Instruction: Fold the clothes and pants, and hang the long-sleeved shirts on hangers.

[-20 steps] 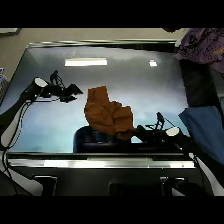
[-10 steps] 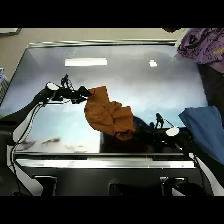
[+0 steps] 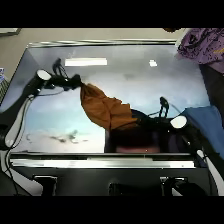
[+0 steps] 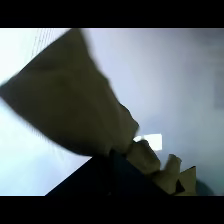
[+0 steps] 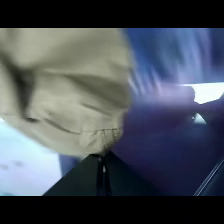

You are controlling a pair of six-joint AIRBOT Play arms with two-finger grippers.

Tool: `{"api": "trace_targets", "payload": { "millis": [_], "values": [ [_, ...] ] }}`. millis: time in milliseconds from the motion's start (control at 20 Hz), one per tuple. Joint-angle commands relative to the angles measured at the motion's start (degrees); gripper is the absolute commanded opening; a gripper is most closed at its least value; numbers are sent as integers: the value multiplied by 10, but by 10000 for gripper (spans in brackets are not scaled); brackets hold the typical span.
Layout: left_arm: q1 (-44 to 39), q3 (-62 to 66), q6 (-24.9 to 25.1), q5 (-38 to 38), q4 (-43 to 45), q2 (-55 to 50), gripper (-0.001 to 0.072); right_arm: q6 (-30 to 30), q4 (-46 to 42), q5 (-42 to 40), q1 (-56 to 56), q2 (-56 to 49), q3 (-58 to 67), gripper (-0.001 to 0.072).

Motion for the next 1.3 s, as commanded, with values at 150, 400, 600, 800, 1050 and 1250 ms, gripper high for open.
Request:
{"api": "trace_targets", "payload": {
  "millis": [150, 400, 600, 800, 1050, 1250],
  "values": [
    [17, 177, -120, -73, 300, 182, 14, 110, -332, 96, 0, 56, 329, 32],
    [17, 179, -189, -156, 410, 367, 15, 109, -395, 141, 0, 117, 506, 32],
    [17, 179, -194, -281, 414, 470, 16, 115, -394, 173, 0, 180, 538, 32],
    [17, 166, -207, -355, 408, 505, 16, 166, -383, 187, 0, 203, 538, 32],
    [17, 95, -205, -349, 392, 453, 17, 213, -355, 189, 0, 112, 538, 32],
    [19, 6, -189, -253, 390, 330, 17, 212, -332, 151, 0, -61, 538, 33]
  ]
}}
